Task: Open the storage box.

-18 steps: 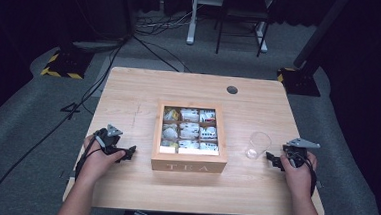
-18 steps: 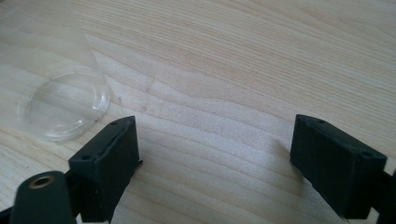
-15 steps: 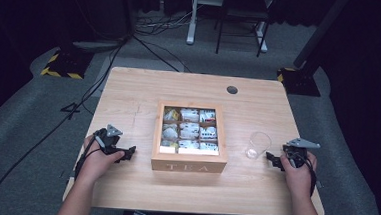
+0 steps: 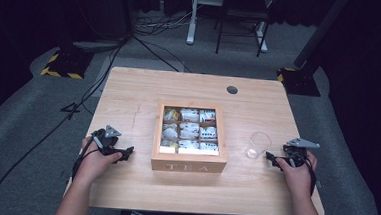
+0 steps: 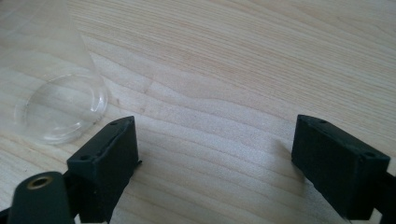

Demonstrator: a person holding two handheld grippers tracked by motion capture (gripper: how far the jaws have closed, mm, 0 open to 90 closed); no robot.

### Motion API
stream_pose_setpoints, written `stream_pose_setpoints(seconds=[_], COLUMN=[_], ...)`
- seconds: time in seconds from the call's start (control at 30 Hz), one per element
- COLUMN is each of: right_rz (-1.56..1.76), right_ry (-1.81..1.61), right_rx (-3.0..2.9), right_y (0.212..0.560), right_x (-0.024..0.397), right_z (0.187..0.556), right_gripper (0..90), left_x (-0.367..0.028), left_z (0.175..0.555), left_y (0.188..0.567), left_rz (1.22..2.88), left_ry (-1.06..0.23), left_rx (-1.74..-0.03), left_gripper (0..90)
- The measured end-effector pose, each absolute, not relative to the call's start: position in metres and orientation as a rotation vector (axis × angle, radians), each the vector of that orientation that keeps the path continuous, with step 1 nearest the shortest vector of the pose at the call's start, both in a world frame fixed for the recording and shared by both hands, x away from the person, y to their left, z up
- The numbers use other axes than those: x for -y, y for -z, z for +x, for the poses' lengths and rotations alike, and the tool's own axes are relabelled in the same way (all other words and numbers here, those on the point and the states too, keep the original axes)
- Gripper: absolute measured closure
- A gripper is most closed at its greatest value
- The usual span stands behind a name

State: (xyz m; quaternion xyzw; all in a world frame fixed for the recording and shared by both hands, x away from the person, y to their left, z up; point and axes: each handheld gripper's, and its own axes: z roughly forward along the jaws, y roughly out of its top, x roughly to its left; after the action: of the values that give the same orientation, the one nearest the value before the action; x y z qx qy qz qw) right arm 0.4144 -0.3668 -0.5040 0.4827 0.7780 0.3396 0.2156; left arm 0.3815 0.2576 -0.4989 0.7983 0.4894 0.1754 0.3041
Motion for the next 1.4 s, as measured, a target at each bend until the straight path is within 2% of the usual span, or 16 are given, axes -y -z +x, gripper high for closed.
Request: stream_pose_setpoints(seconds=[0.07,0.27,1.0,1.13,1.4], right_rz=[1.340,1.340,1.342,1.343,1.340], right_ry=[-0.945,-0.946,-0.947,-0.947,-0.947], right_rx=[-2.157,-2.159,-2.159,-2.159,-2.159], right_y=[0.504,0.504,0.504,0.504,0.504], right_x=[0.367,0.367,0.367,0.367,0.367], right_z=[0.414,0.415,0.414,0.414,0.415], right_gripper=[14.7,14.8,14.8,14.8,14.8], left_x=[-0.258,-0.259,-0.238,-0.230,-0.211], left_z=[0.381,0.377,0.356,0.352,0.346], left_y=[0.495,0.477,0.427,0.422,0.417], left_rz=[2.117,2.035,2.054,2.063,2.053], left_ry=[-0.505,-0.517,-0.531,-0.514,-0.390], left_rx=[-1.298,-1.309,-1.182,-1.138,-1.022], left_gripper=[21.3,25.9,27.0,26.9,26.7])
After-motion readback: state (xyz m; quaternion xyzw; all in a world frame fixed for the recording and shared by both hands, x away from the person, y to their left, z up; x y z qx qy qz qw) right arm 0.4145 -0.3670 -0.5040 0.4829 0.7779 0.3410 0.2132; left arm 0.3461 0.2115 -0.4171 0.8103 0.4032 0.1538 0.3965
